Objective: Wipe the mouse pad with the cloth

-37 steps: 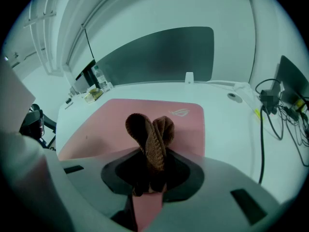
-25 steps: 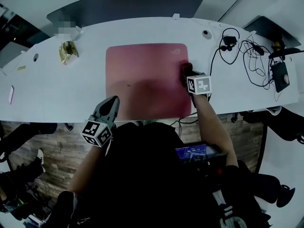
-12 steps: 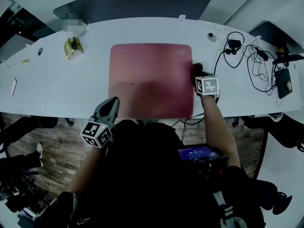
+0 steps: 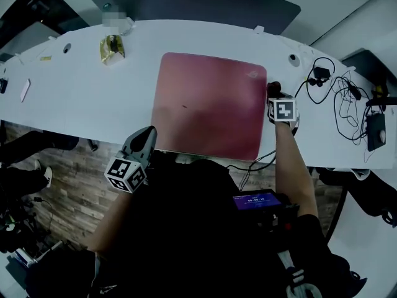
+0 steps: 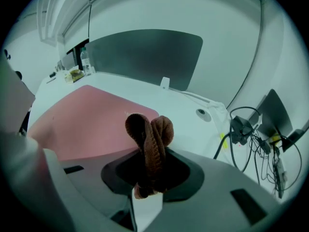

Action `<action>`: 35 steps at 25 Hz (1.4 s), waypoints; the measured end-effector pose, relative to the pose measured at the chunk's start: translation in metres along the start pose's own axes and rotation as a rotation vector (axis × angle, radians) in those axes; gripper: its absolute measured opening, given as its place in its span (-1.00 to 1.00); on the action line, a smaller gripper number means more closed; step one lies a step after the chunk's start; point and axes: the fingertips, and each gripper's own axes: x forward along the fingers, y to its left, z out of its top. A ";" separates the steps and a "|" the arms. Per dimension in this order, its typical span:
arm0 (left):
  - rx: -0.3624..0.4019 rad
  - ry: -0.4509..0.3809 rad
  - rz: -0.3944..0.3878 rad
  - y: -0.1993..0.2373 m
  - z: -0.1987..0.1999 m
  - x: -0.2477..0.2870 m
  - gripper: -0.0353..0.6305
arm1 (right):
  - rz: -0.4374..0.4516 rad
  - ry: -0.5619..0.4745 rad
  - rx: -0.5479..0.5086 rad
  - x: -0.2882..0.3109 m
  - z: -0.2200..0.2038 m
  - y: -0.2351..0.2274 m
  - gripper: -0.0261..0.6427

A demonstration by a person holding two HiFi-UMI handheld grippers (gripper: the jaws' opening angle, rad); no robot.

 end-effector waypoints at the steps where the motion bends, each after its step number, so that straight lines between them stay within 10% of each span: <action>1: -0.006 -0.001 0.007 0.002 -0.001 -0.002 -0.87 | 0.002 0.006 -0.014 0.003 0.002 0.004 -0.57; 17: -0.041 0.005 0.018 0.031 -0.002 -0.006 -0.87 | 0.087 0.007 -0.170 0.026 0.043 0.083 -0.57; 35: -0.082 0.001 0.038 0.078 0.005 -0.015 -0.87 | 0.306 -0.012 -0.072 0.035 0.100 0.203 -0.57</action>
